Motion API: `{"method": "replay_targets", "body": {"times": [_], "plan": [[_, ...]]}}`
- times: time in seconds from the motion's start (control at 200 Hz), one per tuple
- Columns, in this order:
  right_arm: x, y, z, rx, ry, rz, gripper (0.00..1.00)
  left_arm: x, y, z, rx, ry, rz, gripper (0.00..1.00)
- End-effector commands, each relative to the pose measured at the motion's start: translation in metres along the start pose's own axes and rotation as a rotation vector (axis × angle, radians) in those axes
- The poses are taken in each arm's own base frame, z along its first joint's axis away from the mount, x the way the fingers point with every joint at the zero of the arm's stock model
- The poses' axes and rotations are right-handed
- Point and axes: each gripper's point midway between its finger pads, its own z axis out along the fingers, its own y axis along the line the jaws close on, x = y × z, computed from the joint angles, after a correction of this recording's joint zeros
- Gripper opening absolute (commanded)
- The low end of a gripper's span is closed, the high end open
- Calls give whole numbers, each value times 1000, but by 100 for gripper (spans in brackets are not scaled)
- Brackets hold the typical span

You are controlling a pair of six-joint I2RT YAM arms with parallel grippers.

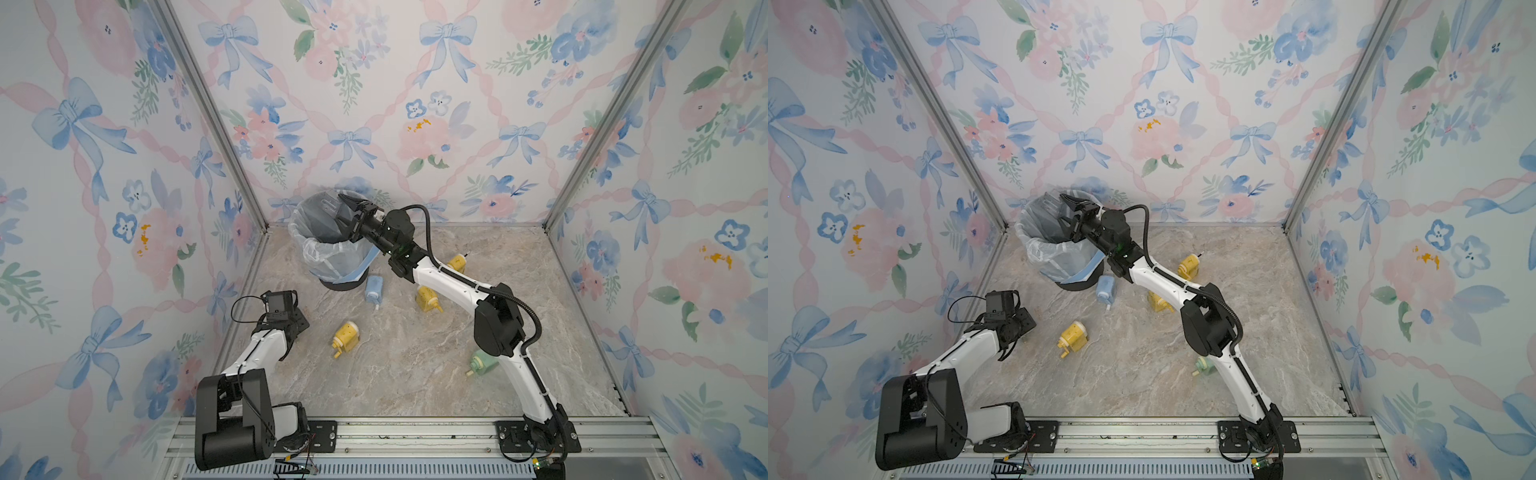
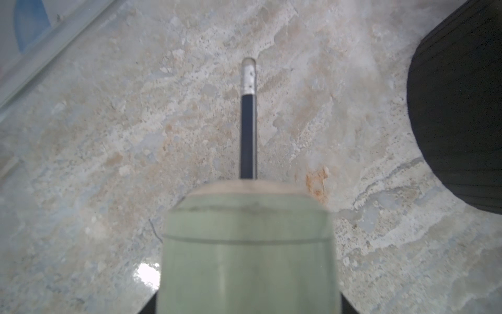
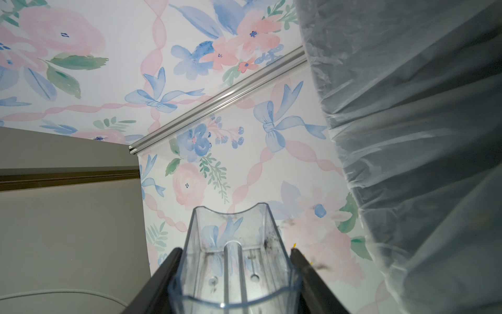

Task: Take out the pencil sharpener tray and clean the shavings
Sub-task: Place the pencil sharpener at the center of the board.

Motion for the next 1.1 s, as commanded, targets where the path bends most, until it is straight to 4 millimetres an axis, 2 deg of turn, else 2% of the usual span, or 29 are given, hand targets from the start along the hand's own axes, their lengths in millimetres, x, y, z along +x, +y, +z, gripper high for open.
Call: {"method": "replay_targets", "body": {"times": [0.0,0.12,0.175,0.415,0.685,0.94,1.095], "plan": [[19,35,-12,-18,58,-5,42,-1,4,1,-75,-24,46,0],[17,36,-14,-15,72,-22,42,-2,2,-2,-98,-55,48,0],[15,34,-14,-10,76,-22,42,-3,2,-2,-104,-61,46,6],[13,34,-11,-23,93,-24,42,-10,2,-9,-101,-96,37,51],[9,36,-16,-23,88,-56,42,-7,0,-10,-79,-91,26,74],[3,37,-23,-22,80,-72,42,-8,0,-9,-86,-90,28,78],[2,38,-26,-26,82,-80,42,-9,2,-8,-90,-90,19,77]]}}
